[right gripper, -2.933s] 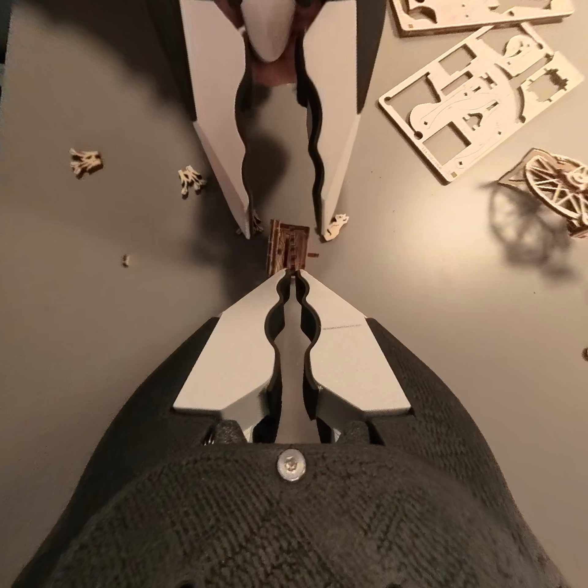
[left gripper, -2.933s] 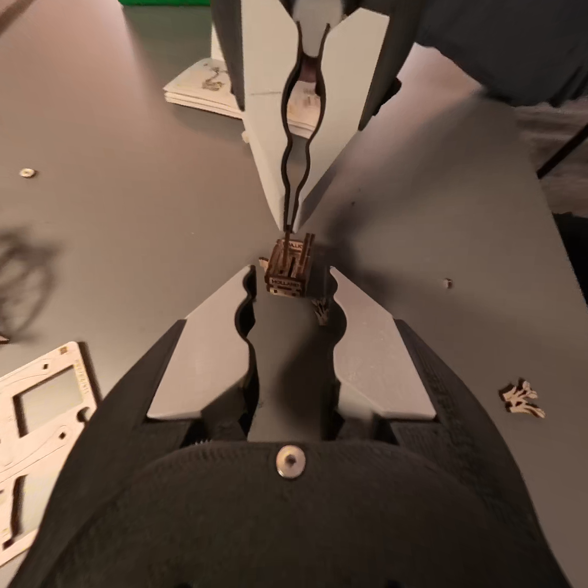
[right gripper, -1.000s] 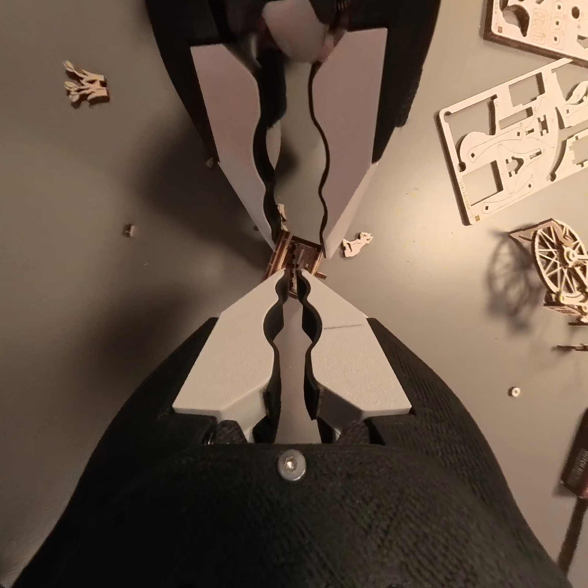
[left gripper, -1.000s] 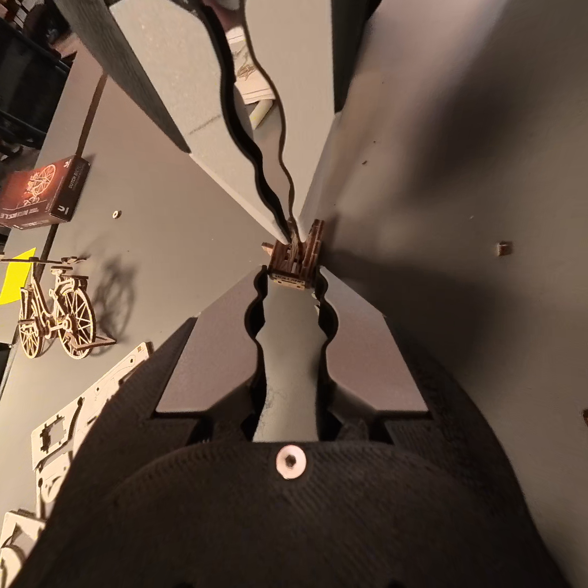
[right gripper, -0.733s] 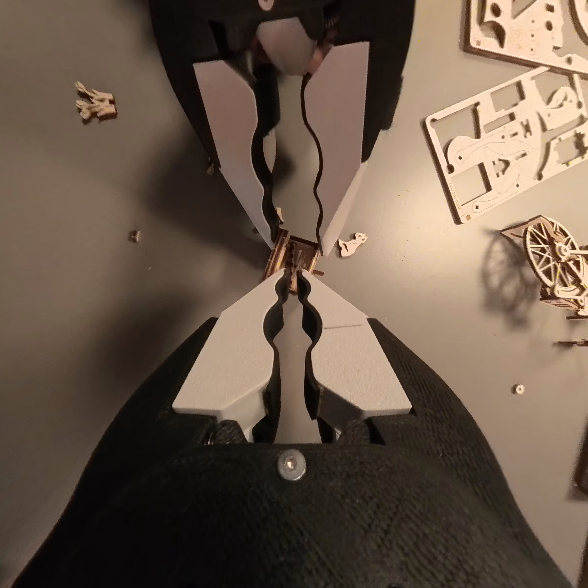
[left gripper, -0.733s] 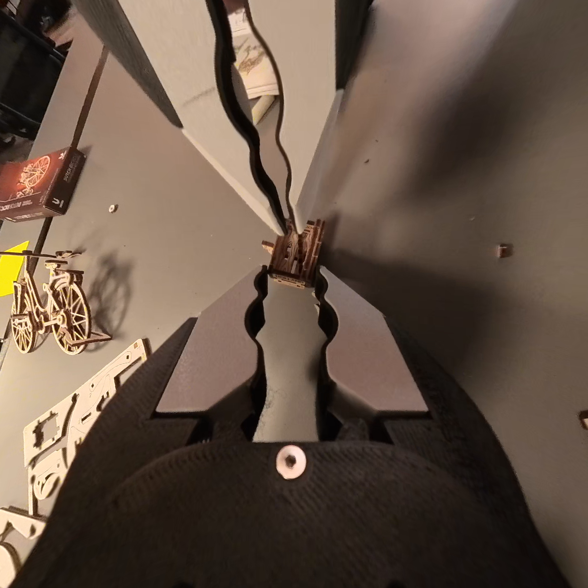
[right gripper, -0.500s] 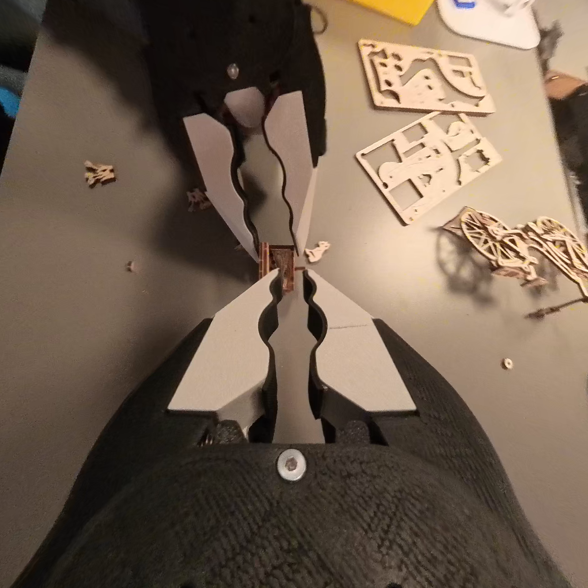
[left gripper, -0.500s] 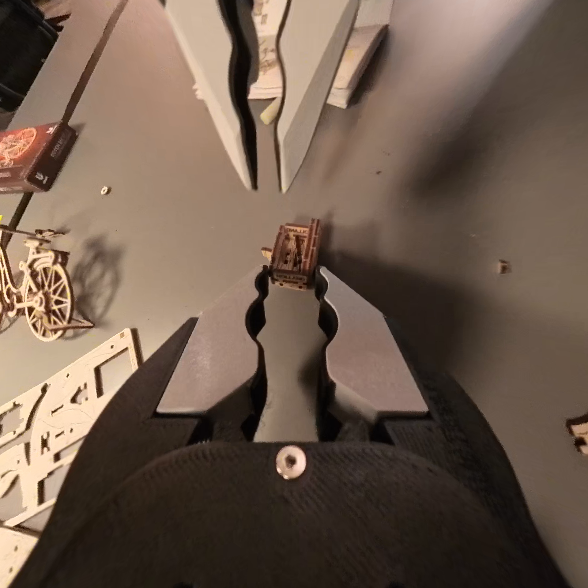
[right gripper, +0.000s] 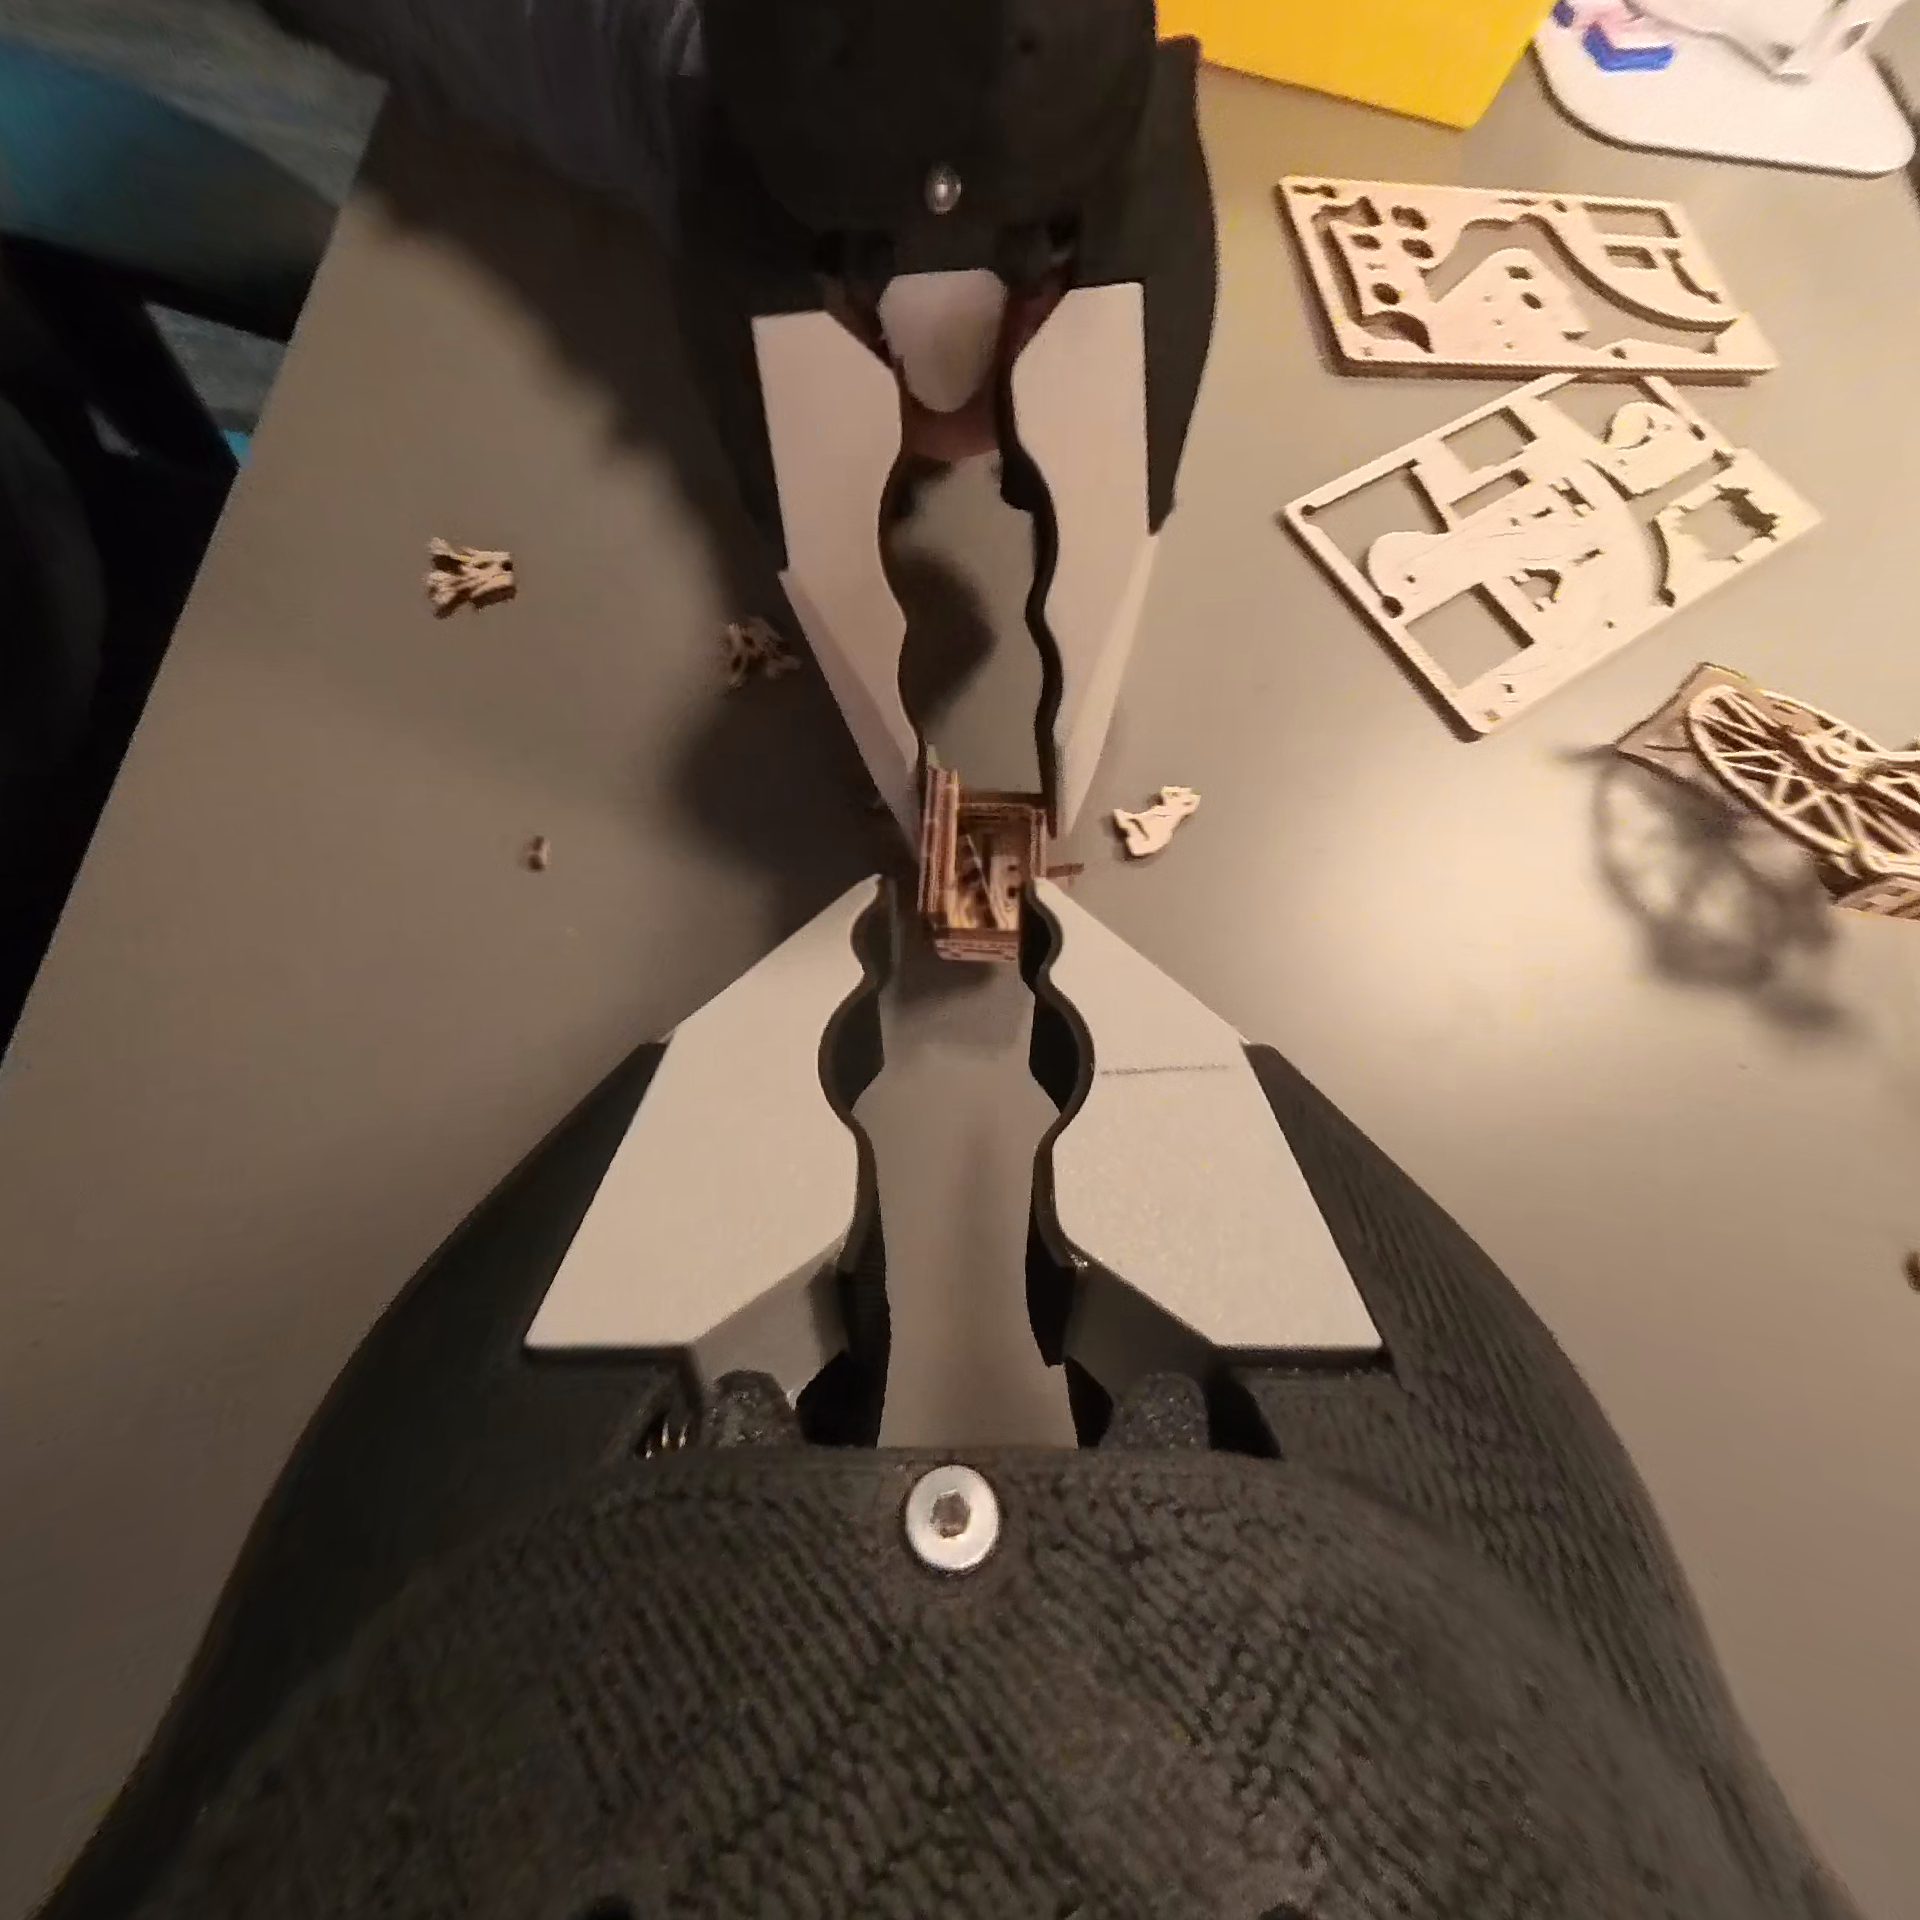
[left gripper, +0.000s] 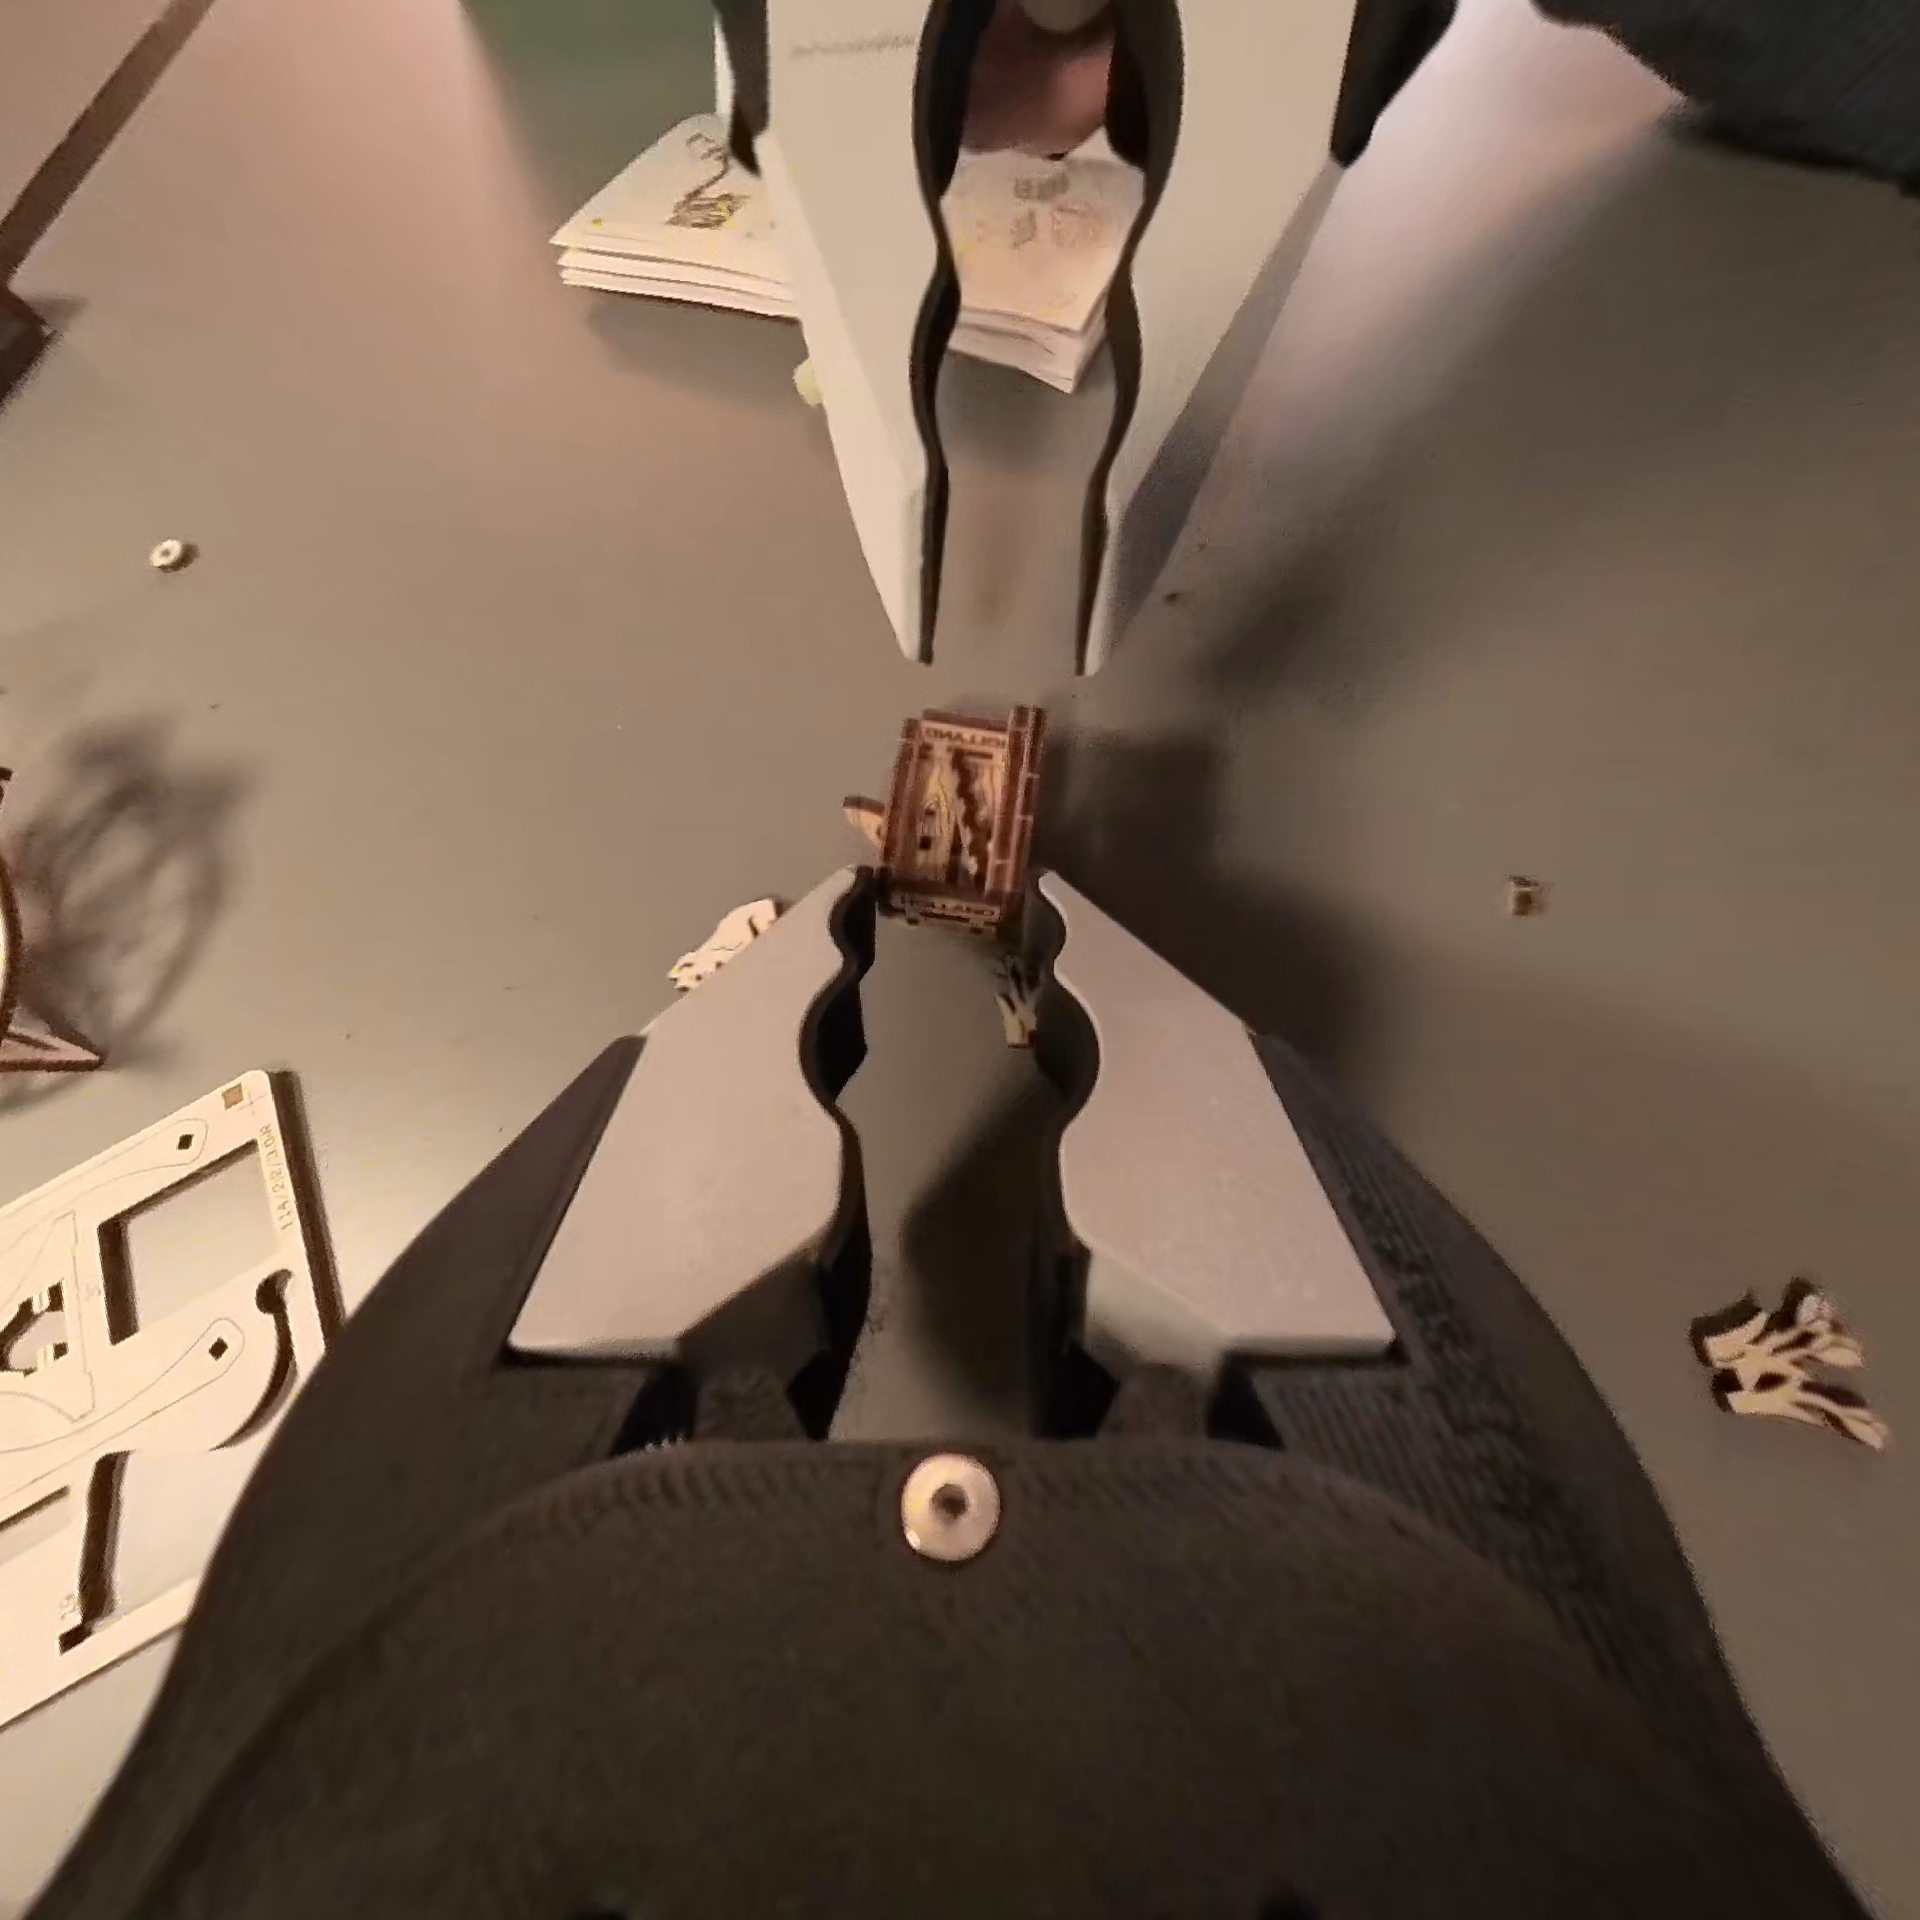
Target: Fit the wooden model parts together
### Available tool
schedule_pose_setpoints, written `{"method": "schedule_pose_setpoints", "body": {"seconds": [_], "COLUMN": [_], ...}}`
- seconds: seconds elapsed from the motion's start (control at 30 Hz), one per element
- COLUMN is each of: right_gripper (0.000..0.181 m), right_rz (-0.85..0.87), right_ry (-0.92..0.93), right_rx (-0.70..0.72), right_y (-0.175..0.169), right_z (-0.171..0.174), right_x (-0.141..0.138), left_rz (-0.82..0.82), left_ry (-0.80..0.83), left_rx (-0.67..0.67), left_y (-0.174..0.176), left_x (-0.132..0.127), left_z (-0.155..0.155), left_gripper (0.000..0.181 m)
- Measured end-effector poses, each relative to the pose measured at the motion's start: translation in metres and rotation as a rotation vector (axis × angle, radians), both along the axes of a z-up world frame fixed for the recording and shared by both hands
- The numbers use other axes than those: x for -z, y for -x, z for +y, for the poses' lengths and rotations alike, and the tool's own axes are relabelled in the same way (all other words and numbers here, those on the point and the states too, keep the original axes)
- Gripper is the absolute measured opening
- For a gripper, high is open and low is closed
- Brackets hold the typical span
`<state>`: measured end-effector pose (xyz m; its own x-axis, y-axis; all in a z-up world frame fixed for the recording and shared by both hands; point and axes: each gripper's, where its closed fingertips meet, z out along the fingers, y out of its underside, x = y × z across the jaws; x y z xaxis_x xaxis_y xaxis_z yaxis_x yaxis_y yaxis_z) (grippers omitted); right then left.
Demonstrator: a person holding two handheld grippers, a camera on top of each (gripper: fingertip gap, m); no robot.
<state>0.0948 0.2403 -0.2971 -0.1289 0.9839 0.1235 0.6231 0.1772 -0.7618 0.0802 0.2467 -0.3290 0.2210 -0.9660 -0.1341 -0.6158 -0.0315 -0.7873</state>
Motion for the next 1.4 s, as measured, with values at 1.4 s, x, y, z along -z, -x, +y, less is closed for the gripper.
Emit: {"method": "schedule_pose_setpoints", "body": {"seconds": [1.4], "right_gripper": [0.04], "right_rz": [-0.407], "right_ry": [-0.234], "right_rx": [-0.003], "right_y": [-0.003], "right_z": [-0.025], "right_x": [0.035], "left_rz": [0.136], "left_ry": [-0.166], "left_rx": [-0.003], "left_y": [-0.01], "left_x": [0.002], "left_z": [-0.008], "left_gripper": [0.026]}}
